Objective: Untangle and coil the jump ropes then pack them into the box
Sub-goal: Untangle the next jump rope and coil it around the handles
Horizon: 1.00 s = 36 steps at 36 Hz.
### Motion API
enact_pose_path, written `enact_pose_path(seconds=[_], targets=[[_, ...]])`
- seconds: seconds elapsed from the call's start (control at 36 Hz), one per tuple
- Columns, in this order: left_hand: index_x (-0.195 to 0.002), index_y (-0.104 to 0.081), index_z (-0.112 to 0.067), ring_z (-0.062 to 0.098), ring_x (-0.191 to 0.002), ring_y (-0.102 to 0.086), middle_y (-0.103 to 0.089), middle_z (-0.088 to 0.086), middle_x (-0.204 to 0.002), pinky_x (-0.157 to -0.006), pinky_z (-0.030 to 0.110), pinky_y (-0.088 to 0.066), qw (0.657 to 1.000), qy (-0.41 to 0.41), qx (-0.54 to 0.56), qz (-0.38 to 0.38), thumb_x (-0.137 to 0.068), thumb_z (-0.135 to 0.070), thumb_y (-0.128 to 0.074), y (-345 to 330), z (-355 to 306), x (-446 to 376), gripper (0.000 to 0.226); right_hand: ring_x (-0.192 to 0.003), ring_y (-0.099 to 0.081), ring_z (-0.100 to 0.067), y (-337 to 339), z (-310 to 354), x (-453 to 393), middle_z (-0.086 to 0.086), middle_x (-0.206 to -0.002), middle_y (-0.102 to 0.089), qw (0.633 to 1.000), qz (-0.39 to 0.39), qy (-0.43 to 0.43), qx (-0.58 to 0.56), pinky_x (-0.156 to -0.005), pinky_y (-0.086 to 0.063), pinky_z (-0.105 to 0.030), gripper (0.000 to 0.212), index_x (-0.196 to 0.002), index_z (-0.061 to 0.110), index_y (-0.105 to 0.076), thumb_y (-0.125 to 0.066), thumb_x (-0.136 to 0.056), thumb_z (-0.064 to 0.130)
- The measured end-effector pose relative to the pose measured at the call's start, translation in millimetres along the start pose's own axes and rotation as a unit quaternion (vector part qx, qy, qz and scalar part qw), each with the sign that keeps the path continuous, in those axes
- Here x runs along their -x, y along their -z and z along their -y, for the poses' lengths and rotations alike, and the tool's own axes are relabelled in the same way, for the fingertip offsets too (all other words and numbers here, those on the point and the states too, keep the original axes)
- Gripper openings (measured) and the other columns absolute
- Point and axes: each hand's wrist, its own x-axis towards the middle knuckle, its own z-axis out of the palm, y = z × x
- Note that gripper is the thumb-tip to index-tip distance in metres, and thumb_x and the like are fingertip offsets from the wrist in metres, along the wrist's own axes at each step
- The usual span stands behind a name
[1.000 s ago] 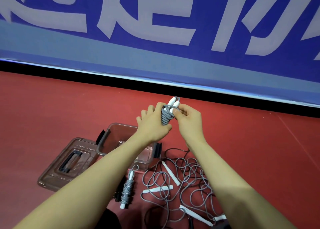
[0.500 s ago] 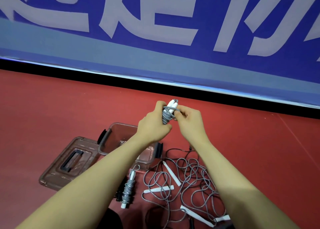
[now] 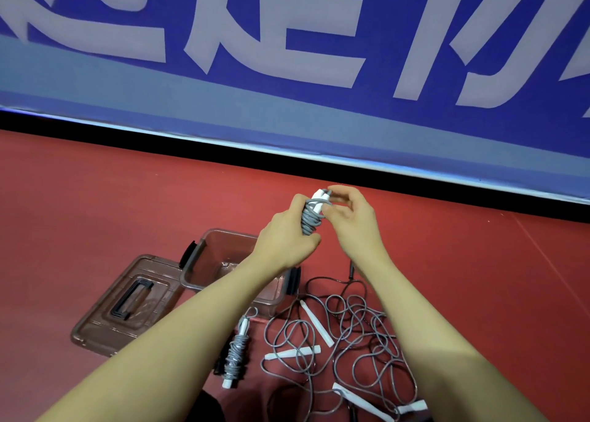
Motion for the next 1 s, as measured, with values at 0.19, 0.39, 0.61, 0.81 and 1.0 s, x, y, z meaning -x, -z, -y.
enact_pose_path(seconds=[0.19,0.39,0.61,0.81,1.0], targets=[[-0.108,-0.038,-0.022,0.03,-0.069,-0.054,-0.054,-0.004,-0.071,-0.055,0.033,-0.036,0.998,-0.015,-0.035,-0.04,-0.078,-0.019,-0.057,-4.1,0.2,0.9,0.035,-0.082,-0.062,-0.011,-0.7,-6.1,-2.0,0.003,-0.089,-0.064,0.999,-0.032,-0.012,0.027,-0.077,-0.05,-0.024,0.02,-0.09,0.019,-0.053,-0.067,-0.084,0.006],[-0.115,-0.035,-0.023,0.033,-0.079,-0.055,-0.055,0.002,-0.093,-0.062,0.034,-0.04,0.991,-0.034,-0.106,-0.071,-0.079,-0.022,-0.056,-5.9,0.1,0.2,0.041,-0.077,-0.061,-0.016,-0.9,-5.7,-0.7,0.001,-0.078,-0.063,0.999,-0.046,-0.02,0.009,-0.074,-0.049,-0.026,0.017,-0.079,0.018,-0.057,-0.069,-0.082,0.007],[-0.109,-0.039,-0.024,0.027,-0.077,-0.056,-0.057,-0.004,-0.09,-0.063,0.034,-0.044,0.996,-0.051,-0.054,-0.051,-0.077,-0.023,-0.058,-1.1,2.5,-0.5,0.038,-0.064,-0.061,-0.009,5.9,-2.0,-0.4,-0.003,-0.071,-0.061,0.997,-0.022,-0.029,-0.061,-0.073,-0.054,-0.031,0.018,-0.078,0.008,-0.054,-0.067,-0.081,-0.003],[-0.092,-0.039,-0.018,0.027,-0.065,-0.054,-0.056,-0.003,-0.068,-0.059,0.039,-0.046,0.996,0.0,0.085,-0.01,-0.067,-0.029,-0.062,5.4,1.5,-3.9,0.036,-0.068,-0.062,-0.015,7.8,0.2,0.0,-0.007,-0.073,-0.062,0.994,-0.016,-0.029,-0.103,-0.076,-0.056,-0.038,0.018,-0.078,0.007,-0.056,-0.066,-0.08,-0.008],[-0.098,-0.049,-0.013,0.009,-0.05,-0.048,-0.054,-0.002,-0.066,-0.051,0.023,-0.043,0.982,-0.015,0.186,0.038,-0.079,-0.022,-0.058,13.2,-2.3,0.3,0.023,-0.066,-0.062,-0.011,8.4,2.9,0.6,-0.005,-0.073,-0.064,0.991,-0.017,-0.038,-0.127,-0.068,-0.055,-0.025,0.017,-0.079,0.007,-0.059,-0.069,-0.078,-0.007]])
